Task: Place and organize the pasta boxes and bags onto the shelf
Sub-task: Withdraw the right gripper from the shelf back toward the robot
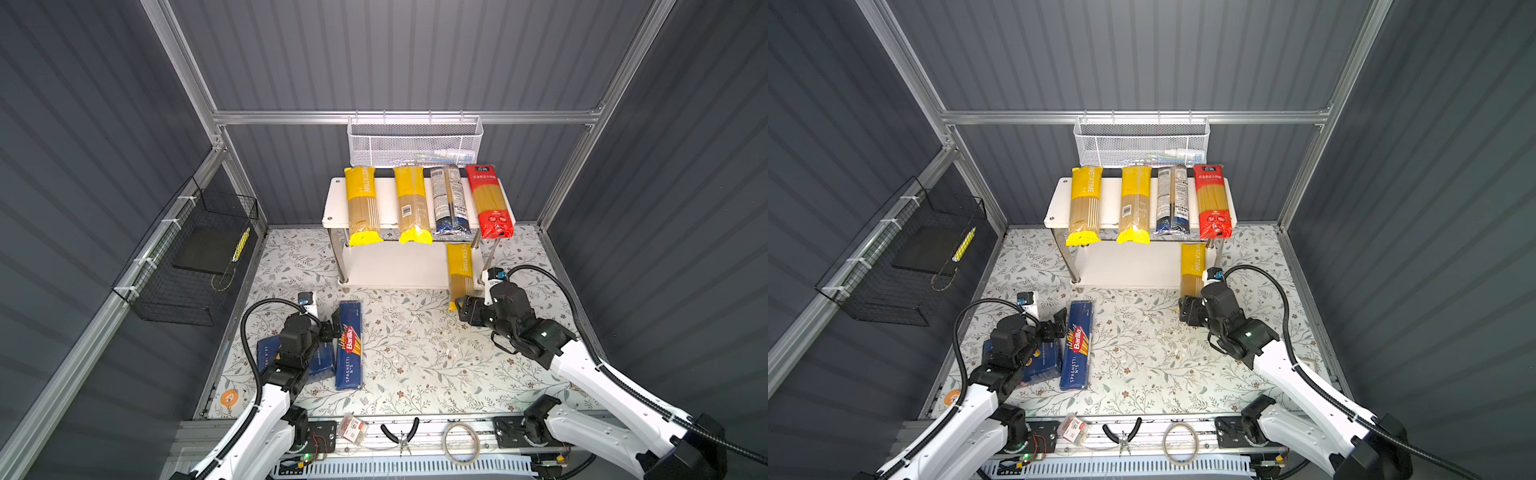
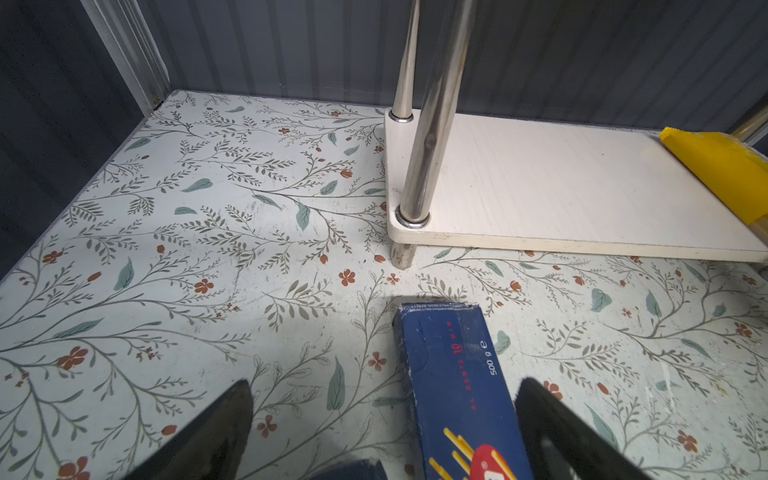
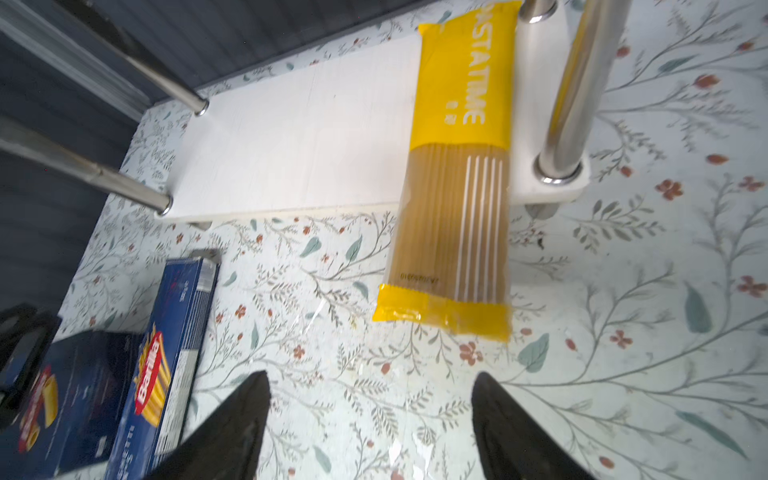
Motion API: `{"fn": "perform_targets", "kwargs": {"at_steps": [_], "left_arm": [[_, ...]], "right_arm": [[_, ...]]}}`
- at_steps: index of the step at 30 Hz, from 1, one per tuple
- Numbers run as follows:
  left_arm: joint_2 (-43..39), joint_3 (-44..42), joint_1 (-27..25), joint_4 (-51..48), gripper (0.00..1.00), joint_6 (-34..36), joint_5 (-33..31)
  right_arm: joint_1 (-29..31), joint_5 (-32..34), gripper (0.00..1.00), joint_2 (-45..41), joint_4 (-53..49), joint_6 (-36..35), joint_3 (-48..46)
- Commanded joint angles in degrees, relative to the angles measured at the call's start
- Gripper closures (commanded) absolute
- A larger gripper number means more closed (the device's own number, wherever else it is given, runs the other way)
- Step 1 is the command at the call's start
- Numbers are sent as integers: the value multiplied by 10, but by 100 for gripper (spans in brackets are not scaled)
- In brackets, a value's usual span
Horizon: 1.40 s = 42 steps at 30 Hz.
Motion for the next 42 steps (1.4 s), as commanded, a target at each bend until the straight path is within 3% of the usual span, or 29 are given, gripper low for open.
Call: {"fn": "perform_targets", "kwargs": {"at_steps": [1,10,17,42], "left_arm": [[-4,14,0,6,1,11,6],[-5,13,0,6,1,11,5],[-4,14,0,6,1,10,4],[-3,13,0,6,1,10,4]], "right_arm": [[3,-68,22,-7,7,19,-30],[-1,-129,19,76,115,17,-51],[-1,-124,18,162,141,19,-25],[-56,-78,17,215,150,-16,22]]}}
